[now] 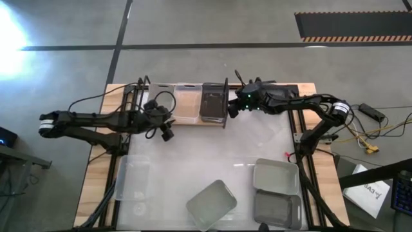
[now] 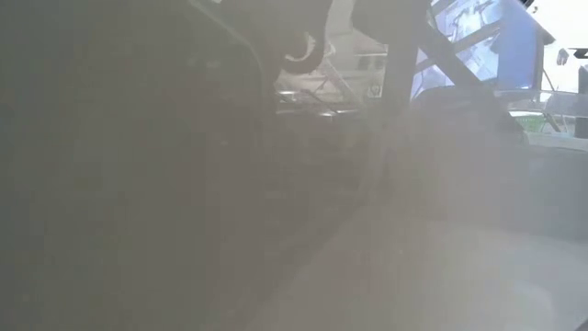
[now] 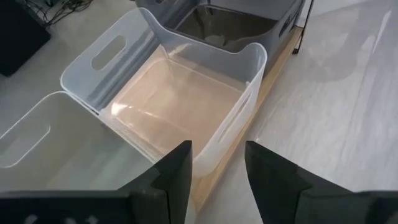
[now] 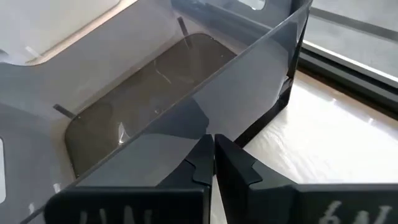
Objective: Stack baskets on shelf by color
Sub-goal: Adjust the bins on the shelf, then stack the left gray bin on top of the gray bin on the shelf
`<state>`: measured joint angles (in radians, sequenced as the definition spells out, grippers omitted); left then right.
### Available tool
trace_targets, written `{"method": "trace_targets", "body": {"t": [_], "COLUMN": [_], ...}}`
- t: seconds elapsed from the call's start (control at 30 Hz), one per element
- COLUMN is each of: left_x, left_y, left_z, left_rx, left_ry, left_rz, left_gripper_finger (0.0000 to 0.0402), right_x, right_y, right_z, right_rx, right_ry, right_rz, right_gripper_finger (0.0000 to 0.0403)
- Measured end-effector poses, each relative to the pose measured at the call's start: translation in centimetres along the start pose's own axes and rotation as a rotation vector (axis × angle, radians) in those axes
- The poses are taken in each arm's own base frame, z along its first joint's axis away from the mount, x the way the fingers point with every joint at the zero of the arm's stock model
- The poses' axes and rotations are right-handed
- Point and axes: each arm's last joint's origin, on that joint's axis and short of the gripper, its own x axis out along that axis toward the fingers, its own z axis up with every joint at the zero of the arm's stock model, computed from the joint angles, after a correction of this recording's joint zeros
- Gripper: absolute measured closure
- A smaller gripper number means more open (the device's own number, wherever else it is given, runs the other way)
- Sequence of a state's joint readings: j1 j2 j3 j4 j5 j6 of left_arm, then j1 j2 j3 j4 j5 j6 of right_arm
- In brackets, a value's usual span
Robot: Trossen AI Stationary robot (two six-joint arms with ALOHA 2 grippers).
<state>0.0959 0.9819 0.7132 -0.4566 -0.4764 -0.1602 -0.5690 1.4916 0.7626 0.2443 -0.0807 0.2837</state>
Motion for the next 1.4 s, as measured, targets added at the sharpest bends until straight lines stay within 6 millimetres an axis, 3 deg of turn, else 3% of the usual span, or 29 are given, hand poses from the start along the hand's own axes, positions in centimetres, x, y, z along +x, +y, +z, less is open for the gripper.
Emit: {"method": "trace_targets", "body": {"t": [0.33, 0.53, 0.67, 0.87, 1.07, 1.2, 1.4], "left_x": [-0.1, -2.0, -3.6, -5.3, -6.4, -7.1, -9.1], "left_y": [0.0, 0.7, -0.2, -4.2, -10.2, -14.4, -20.2], "left_z": [0.8, 1.8, 2.2, 2.0, 1.2, 0.4, 0.3], "left_rx": [-0.001, 0.039, 0.16, 0.348, 0.513, 0.594, 0.573], "left_ry": [-0.029, -0.097, -0.166, -0.264, -0.306, -0.294, -0.258], "left_rz": [0.036, 0.033, -0.032, -0.203, -0.375, -0.418, -0.519], "left_gripper_finger": [0.0269, 0.0269, 0.0269, 0.0269, 0.0269, 0.0269, 0.0269], "right_x": [-1.8, -5.2, -8.0, -11.3, -13.8, -14.9, -16.1], "right_y": [0.5, 1.6, 3.7, 10.0, 16.4, 19.7, 23.6], "right_z": [1.3, 1.9, 1.5, -1.1, -5.8, -9.3, -13.7], "right_rx": [-0.041, -0.117, -0.173, -0.279, -0.363, -0.41, -0.425], "right_ry": [-0.048, -0.057, -0.065, -0.121, -0.166, -0.201, -0.256], "right_rz": [0.009, -0.126, -0.22, -0.133, -0.032, 0.015, 0.144], "right_gripper_finger": [0.0394, 0.0394, 0.0394, 0.0394, 0.0394, 0.0394, 0.0394]}}
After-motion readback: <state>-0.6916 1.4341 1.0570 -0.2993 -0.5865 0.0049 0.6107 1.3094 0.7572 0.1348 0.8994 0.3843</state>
